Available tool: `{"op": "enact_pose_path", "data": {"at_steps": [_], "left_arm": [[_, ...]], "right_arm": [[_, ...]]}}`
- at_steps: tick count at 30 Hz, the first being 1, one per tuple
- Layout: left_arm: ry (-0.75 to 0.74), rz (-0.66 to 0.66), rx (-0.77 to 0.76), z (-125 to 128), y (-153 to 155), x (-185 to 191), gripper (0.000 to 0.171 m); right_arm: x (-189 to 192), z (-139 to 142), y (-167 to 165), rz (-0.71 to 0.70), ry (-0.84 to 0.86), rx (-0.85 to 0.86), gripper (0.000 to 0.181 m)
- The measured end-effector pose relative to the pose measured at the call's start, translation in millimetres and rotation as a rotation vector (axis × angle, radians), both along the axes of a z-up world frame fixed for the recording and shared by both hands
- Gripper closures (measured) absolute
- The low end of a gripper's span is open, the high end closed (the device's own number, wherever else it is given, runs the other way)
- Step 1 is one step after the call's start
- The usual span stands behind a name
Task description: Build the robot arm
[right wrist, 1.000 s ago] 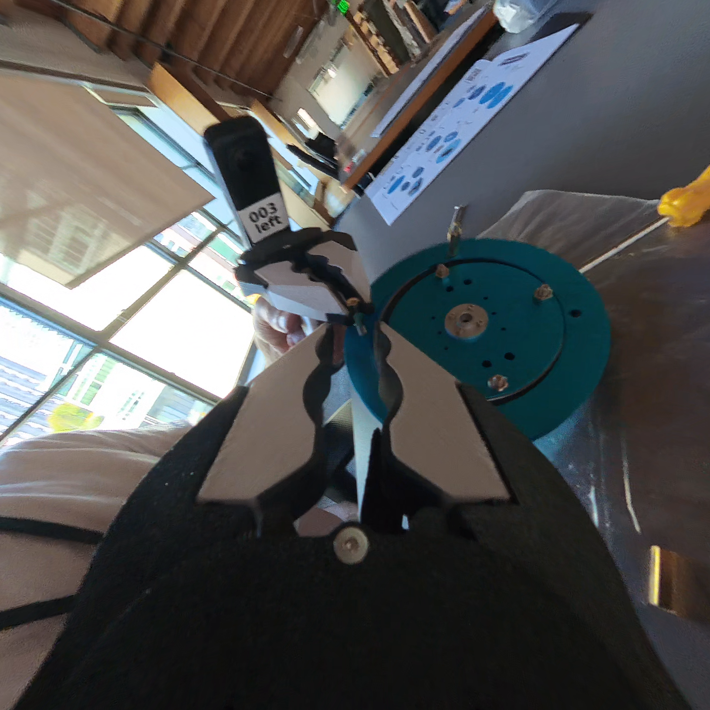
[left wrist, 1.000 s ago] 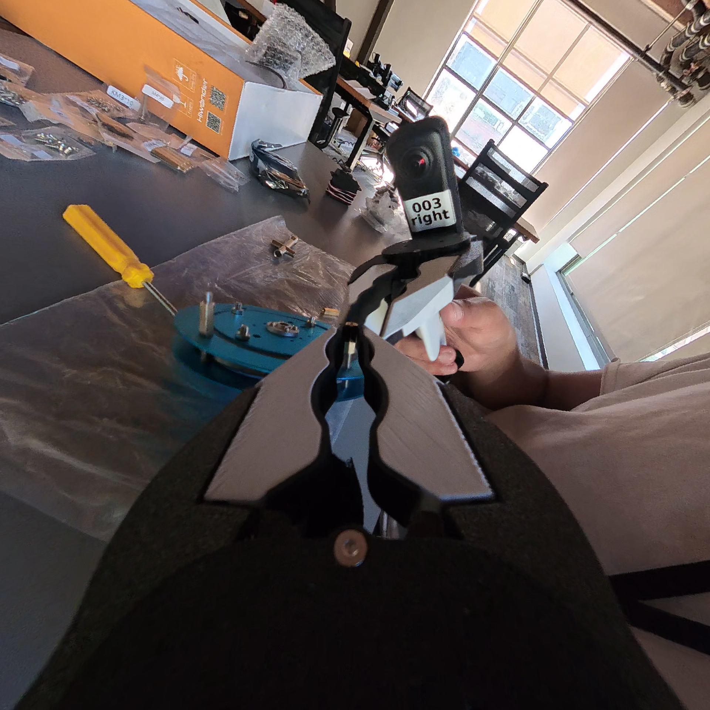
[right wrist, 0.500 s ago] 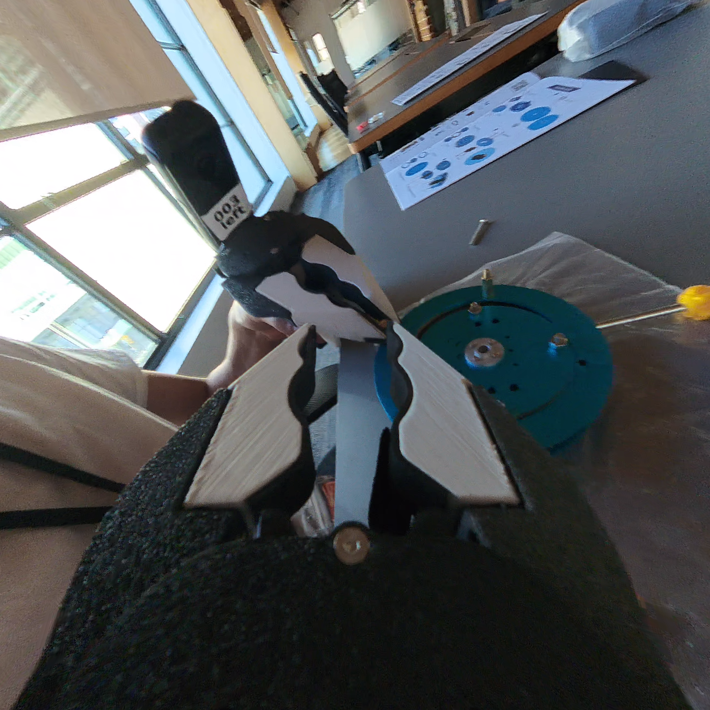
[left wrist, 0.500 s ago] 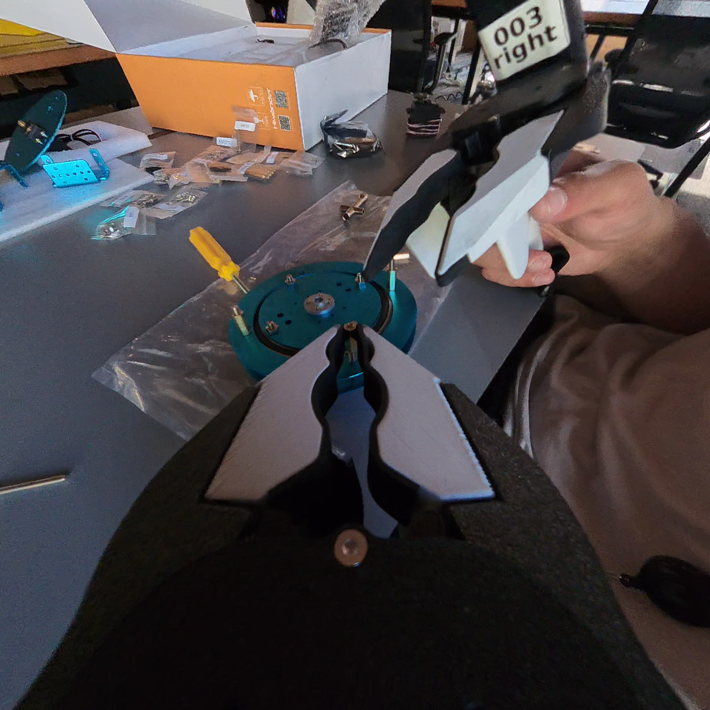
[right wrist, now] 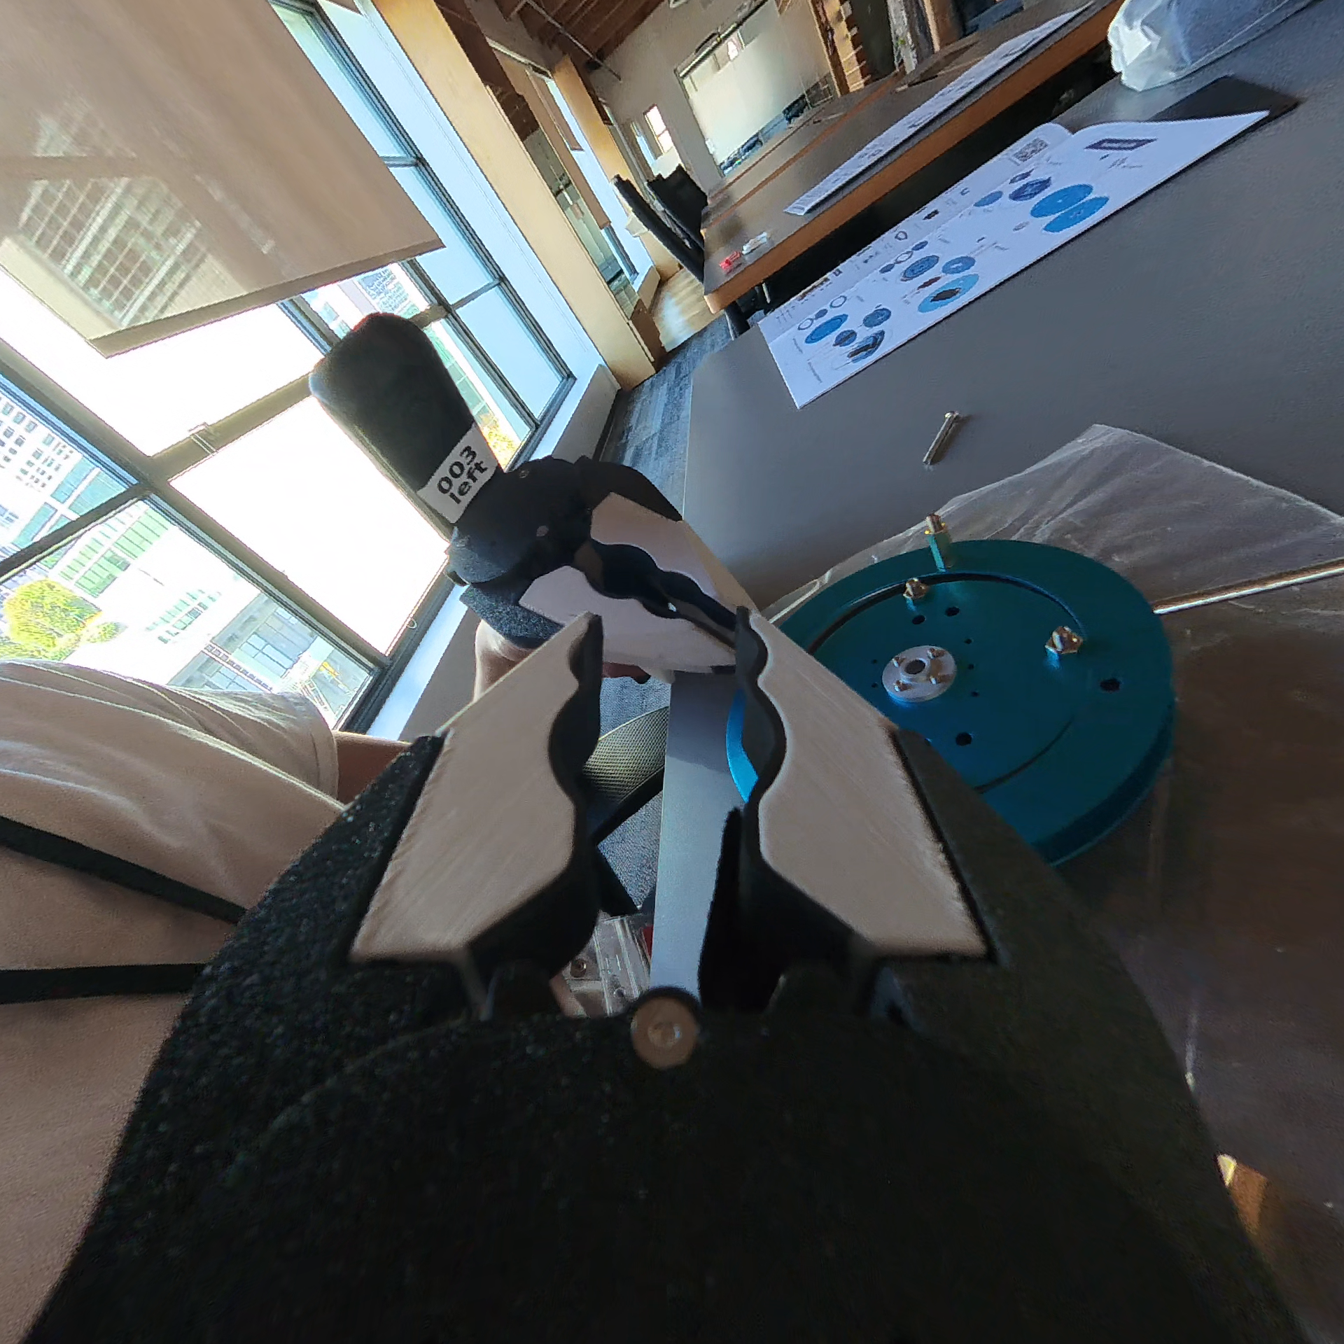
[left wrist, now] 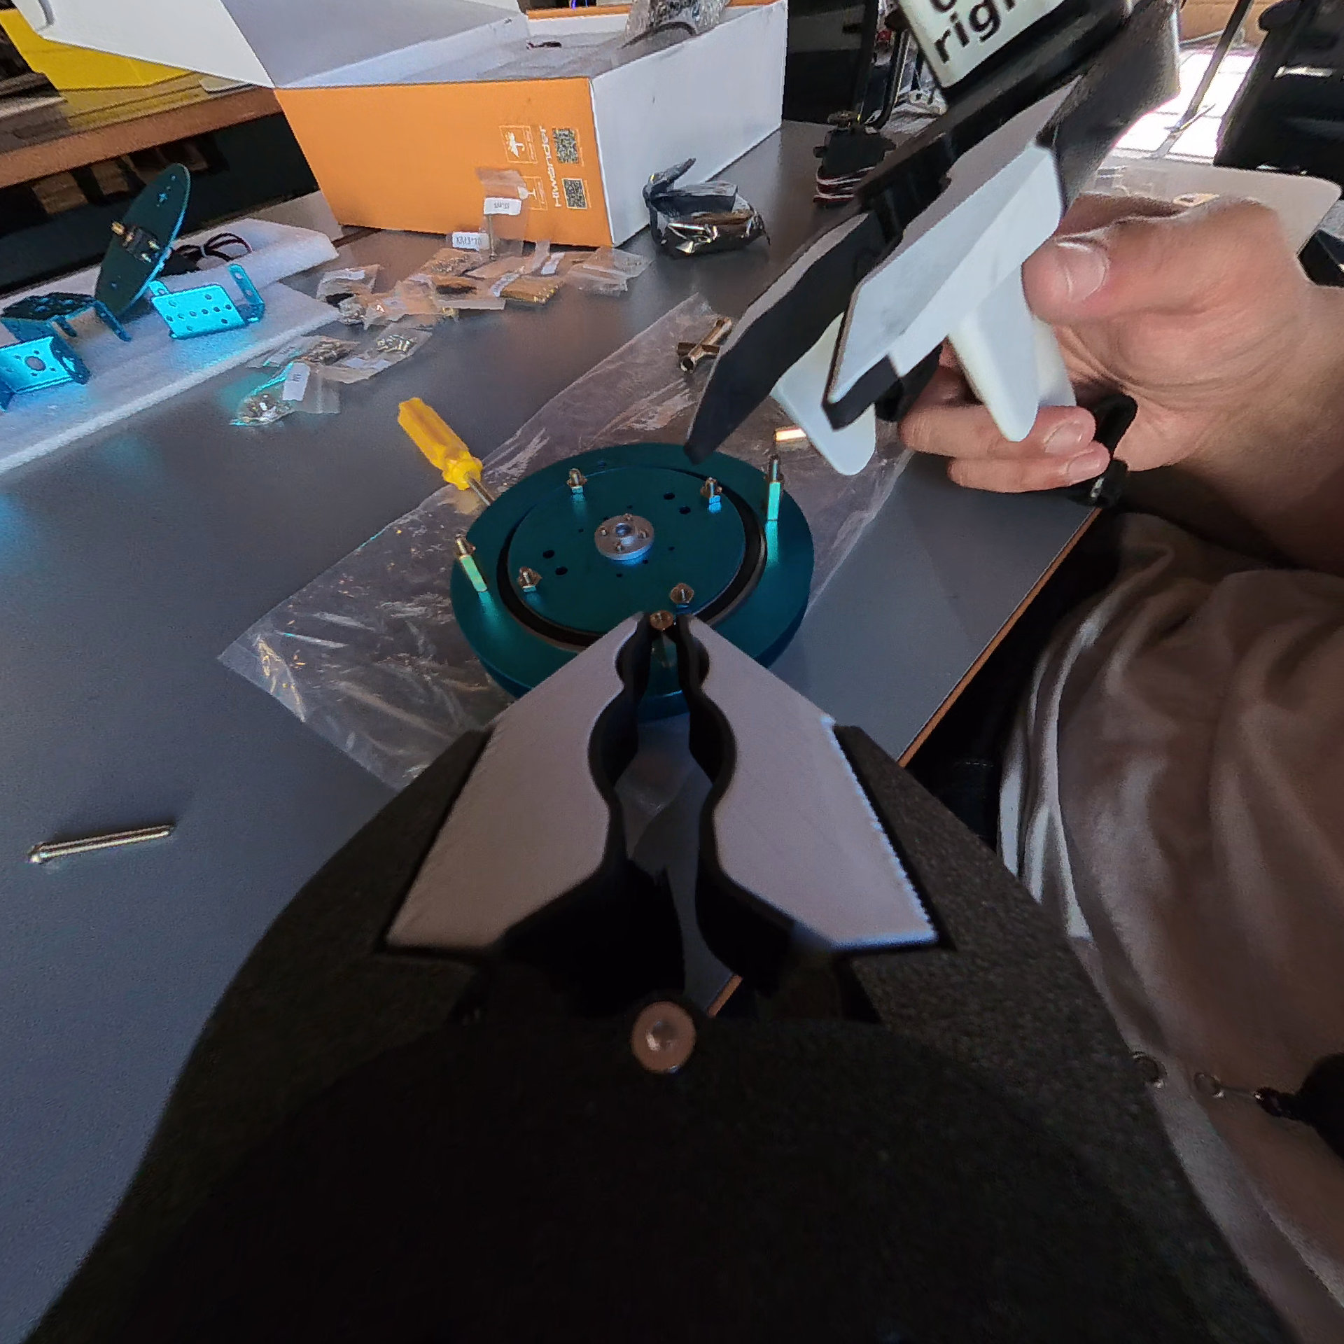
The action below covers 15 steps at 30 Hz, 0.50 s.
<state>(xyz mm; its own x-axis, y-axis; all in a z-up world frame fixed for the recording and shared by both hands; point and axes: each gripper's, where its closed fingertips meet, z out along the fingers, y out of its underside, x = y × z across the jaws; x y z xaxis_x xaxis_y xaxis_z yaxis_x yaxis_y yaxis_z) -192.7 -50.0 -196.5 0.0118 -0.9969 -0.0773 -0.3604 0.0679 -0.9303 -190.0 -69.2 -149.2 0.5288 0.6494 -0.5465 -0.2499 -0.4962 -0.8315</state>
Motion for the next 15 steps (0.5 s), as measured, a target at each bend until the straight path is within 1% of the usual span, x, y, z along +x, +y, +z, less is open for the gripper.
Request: {"op": "enact_pose_path", "data": {"at_steps": [5, 9, 11, 13, 15], "left_arm": [[-0.036, -0.009, -0.041, 6, 1, 0, 0.167], [-0.063, -0.024, -0.129, 10, 0, 1, 0.168], [-0.095, -0.04, -0.176, 22, -2, 3, 0.168], [-0.11, -0.09, -0.247, 37, -9, 8, 0.167], [-0.105, -0.137, -0.319, 53, -14, 16, 0.167]], "right_arm": [[-2, -4, 1, -0.019, -0.055, 0.014, 0.15], [-2, -3, 2, -0.056, -0.152, 0.084, 0.158], [-1, 4, 1, -0.083, -0.188, 0.151, 0.157], [4, 14, 1, -0.144, -0.238, 0.248, 0.158], [8, 29, -4, -0.195, -0.259, 0.357, 0.153]]}}
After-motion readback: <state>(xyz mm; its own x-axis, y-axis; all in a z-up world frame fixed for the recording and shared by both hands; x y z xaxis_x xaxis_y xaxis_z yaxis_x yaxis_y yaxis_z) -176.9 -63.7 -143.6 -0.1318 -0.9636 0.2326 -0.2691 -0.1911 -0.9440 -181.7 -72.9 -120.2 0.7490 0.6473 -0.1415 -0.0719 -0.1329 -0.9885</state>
